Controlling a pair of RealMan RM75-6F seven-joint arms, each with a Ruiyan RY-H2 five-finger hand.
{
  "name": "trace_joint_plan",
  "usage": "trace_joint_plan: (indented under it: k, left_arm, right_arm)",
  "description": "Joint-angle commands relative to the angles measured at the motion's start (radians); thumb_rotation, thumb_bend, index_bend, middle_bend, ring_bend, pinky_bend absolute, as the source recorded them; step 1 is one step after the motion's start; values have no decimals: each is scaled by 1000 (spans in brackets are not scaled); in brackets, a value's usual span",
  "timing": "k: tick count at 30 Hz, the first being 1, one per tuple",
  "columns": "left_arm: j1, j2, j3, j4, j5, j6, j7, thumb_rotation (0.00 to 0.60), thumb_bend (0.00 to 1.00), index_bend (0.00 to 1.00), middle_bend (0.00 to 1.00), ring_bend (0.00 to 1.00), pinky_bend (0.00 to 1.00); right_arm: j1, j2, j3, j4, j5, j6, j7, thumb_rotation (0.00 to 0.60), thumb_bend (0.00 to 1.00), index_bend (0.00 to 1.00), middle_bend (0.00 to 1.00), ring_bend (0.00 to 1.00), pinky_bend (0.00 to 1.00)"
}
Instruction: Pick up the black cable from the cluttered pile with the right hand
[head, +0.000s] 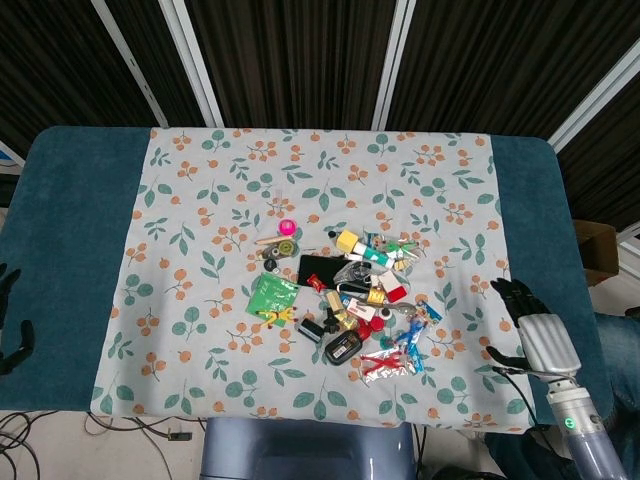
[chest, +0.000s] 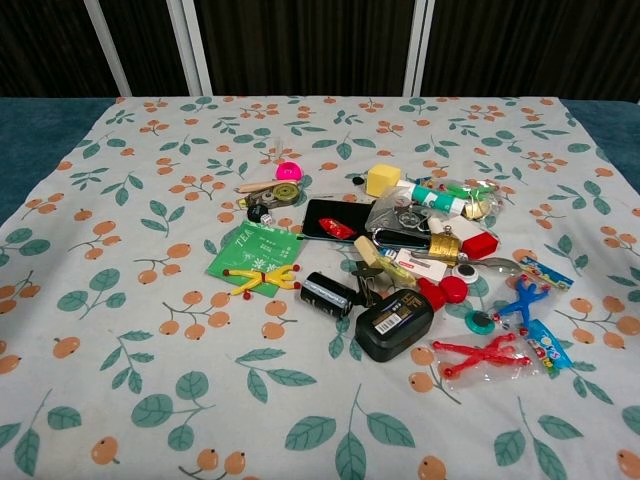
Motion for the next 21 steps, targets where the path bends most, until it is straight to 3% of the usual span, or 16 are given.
trace_joint_plan:
  k: [1,8,15,21]
  left_arm:
    - [0,0,0,0,-1,-1,-1,600,573,55,0,0,77]
    - [0,4,-1,-2,-3,-2,-8,600,573,56,0,0,77]
    - [-2,5,-1,-4,-5,-7,-8,600,573,55,0,0,77]
    - [-1,8,-2,-6,-8,-7,-12,600,573,55,0,0,77]
  right_arm:
    - [95,8,29,-15,-11,-111,74,600,257,134,129,31,229]
    - [259,3,77,-40,47,-339,126,600,310,177,168,31,229]
    - [370,-63,109,-44,101,-470,154,600,325,211,194,32,229]
    - [426,-141,108,-27,121,-517,169,600,324,238,224,32,229]
